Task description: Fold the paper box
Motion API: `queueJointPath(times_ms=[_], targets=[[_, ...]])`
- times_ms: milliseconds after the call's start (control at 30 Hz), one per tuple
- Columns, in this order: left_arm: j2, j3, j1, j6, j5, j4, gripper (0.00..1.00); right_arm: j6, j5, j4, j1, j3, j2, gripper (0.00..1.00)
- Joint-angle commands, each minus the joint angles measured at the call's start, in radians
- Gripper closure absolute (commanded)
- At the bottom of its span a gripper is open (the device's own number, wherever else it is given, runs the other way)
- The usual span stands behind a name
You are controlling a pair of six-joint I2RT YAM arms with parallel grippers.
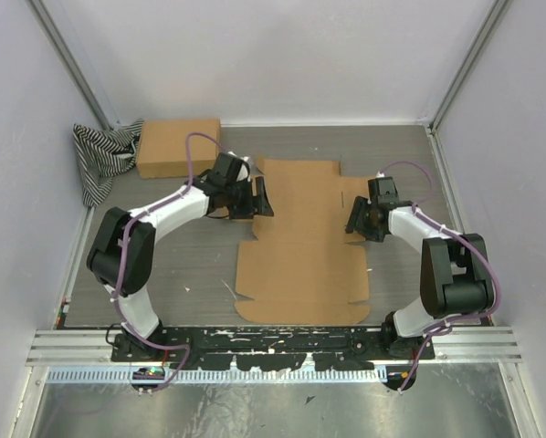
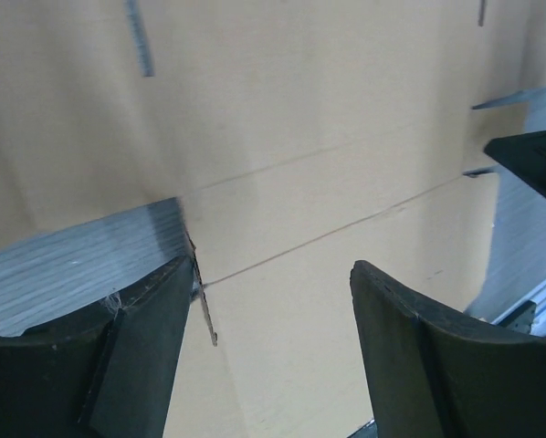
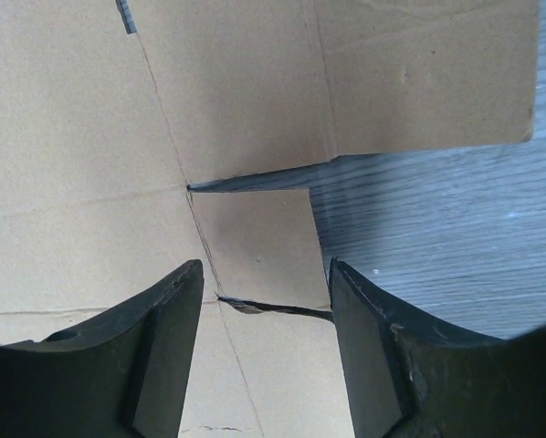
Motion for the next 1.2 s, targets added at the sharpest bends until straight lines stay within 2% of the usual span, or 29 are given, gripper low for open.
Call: queueJointPath(times_ms=[0, 433, 767, 1167], targets=[[0.017, 0.022, -0.031, -0.040, 0.049, 0.042, 0.24, 0.006, -0.051, 0.042, 0.033, 0.038, 0.010, 0.38], [0.206, 0.048, -0.054, -0.074, 0.072, 0.103, 0.24, -0.002, -0.047, 0.011, 0.057, 0.065, -0.014, 0.38], [0.159, 0.003, -0.053, -0.076, 0.050, 0.109, 0.24, -0.012, -0.040, -0.064, 0.111, 0.171, -0.050, 0.38], [0.148, -0.056, -0.053, -0.089, 0.062, 0.142, 0.24, 0.024, -0.045, 0.003, 0.250, 0.173, 0.110, 0.38]])
